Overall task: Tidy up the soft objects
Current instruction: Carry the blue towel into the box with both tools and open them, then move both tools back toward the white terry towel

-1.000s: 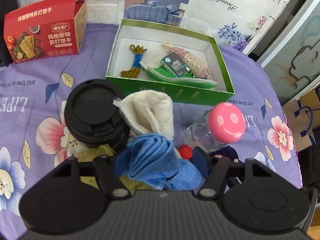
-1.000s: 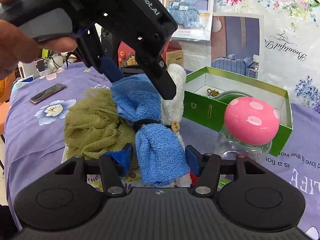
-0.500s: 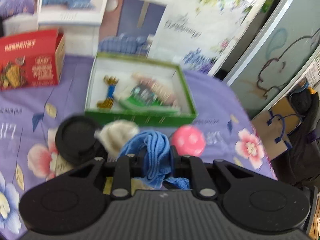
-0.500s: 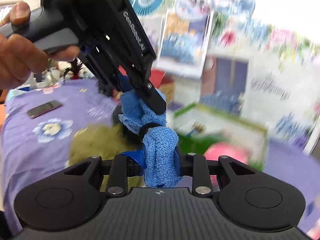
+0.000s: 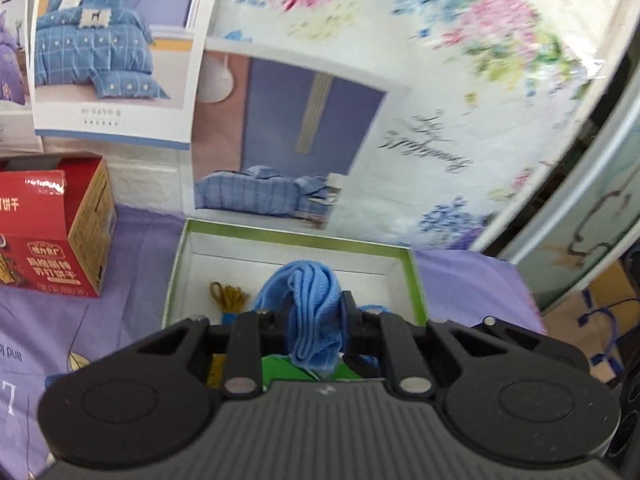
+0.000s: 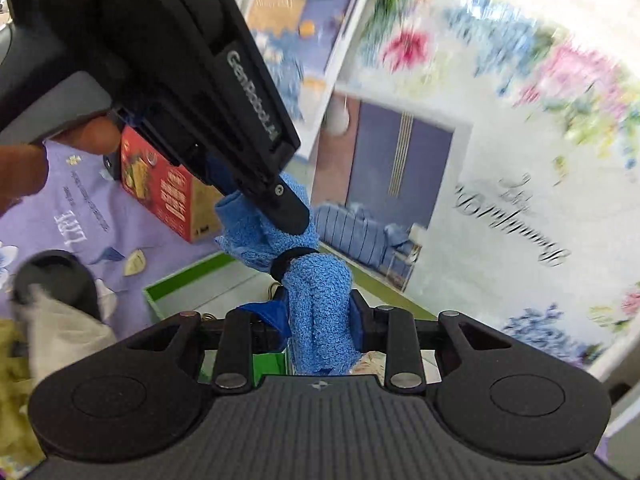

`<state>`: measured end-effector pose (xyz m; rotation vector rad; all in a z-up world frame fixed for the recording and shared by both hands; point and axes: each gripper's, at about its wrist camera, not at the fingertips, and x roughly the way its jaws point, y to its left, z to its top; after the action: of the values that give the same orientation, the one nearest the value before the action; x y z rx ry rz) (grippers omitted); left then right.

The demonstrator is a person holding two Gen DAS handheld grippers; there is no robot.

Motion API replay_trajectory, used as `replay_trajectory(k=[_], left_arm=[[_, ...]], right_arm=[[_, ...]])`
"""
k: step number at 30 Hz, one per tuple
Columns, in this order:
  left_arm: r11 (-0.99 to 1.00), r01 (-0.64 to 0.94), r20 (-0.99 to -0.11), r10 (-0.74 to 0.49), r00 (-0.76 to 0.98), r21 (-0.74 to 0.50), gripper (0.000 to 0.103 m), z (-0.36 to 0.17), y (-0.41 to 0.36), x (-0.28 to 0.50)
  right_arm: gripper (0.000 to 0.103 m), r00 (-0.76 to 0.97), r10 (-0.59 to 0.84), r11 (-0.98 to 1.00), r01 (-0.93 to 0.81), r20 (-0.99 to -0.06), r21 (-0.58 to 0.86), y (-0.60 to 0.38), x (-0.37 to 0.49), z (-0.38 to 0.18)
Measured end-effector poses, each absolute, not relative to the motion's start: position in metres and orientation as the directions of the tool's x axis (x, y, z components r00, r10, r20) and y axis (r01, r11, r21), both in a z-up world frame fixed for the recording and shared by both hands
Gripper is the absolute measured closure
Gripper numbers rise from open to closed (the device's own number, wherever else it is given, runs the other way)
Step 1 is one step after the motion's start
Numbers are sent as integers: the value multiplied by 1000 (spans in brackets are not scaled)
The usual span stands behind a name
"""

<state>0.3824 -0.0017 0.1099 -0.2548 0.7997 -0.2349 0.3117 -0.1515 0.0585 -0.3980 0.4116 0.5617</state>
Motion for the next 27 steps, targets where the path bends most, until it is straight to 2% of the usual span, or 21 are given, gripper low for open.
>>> replay_trajectory(k=[1, 2, 3, 4, 11, 16, 27], left_arm=[[948, 92, -687, -284, 669, -304, 88, 105, 0, 391], [954, 77, -695, -266, 668, -291, 64, 100, 3, 399], [962, 56, -705, -234, 669, -266, 48, 96, 5, 404], [968, 32, -709, -205, 675, -250, 42, 94, 8, 407], [961, -21, -701, -185, 688, -274, 42, 92, 31, 405], [971, 4, -669, -168, 724, -238, 42, 106, 27, 365], [965, 92, -582, -222, 783, -244, 42, 145, 26, 252]], right_arm=[[86, 759, 432, 780, -586, -487, -220, -151, 318, 54], [85, 745, 440, 786, -589, -501, -187, -151, 327, 51], [83, 735, 445, 794, -588, -512, -154, -151, 333, 48], [83, 733, 443, 803, -580, -516, -135, -152, 337, 45], [79, 790, 433, 859, -508, -435, -68, -166, 335, 56], [77, 822, 434, 868, -491, -368, -72, -174, 297, 82], [74, 869, 410, 886, -452, -276, -107, -171, 195, 125]])
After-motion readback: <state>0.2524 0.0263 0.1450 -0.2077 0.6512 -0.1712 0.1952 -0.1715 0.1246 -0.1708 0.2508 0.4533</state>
